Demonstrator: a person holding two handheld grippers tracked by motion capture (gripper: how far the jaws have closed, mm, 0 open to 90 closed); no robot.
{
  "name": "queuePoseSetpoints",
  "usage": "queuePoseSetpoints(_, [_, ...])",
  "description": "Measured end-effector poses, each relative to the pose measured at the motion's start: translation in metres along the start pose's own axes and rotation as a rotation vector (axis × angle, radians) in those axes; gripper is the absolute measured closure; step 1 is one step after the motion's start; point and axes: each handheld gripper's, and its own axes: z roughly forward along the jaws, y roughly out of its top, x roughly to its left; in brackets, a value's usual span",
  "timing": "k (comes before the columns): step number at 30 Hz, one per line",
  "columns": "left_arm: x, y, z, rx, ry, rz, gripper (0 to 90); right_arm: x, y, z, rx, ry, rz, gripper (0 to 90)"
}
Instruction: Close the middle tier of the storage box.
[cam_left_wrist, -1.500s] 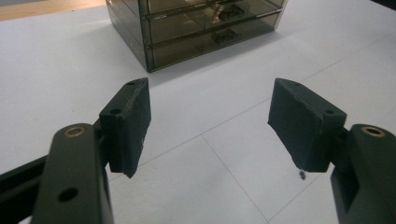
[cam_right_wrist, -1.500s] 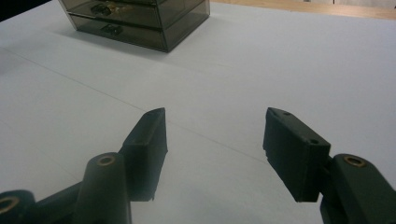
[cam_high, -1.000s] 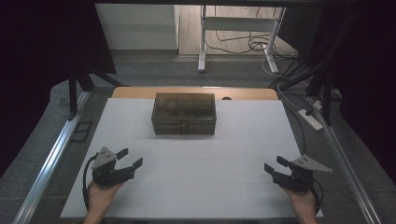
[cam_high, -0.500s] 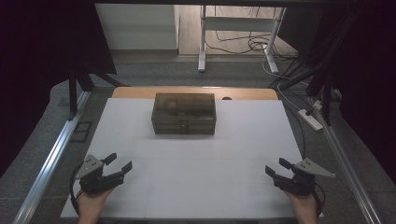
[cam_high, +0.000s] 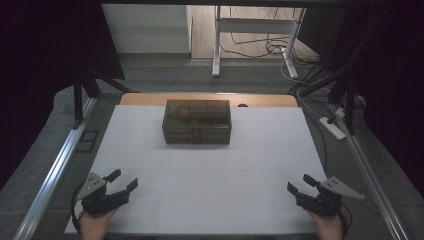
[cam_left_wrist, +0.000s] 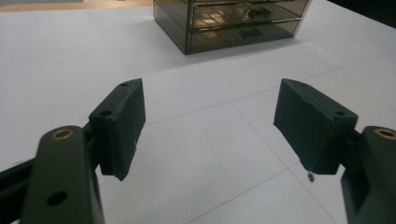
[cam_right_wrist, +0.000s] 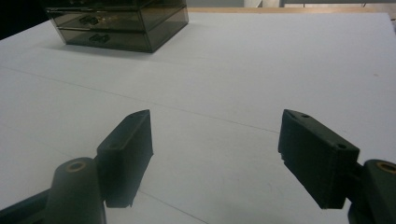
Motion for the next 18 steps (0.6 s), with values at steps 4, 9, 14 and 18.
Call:
queuePoseSetpoints(4, [0.004,-0.005,-0.004,0.000,0.007,-0.020,24.9,0.000,-0.003,-0.004,-0.015,-0.003,0.005,24.1])
queuePoseSetpoints(9, [0.009,-0.011,-0.008,-0.001,0.013,-0.047,24.3,-0.002,-0.007,-0.003,-0.011,-0.015,0.011,22.5])
queuePoseSetpoints(14, [0.013,-0.016,-0.008,0.005,0.007,-0.072,23.6,-0.004,-0.011,-0.004,-0.006,-0.026,0.027,21.6])
queuePoseSetpoints(18, [0.016,-0.018,-0.009,0.000,0.007,-0.089,23.0,-0.006,-0.013,-0.005,-0.003,-0.041,0.036,21.1])
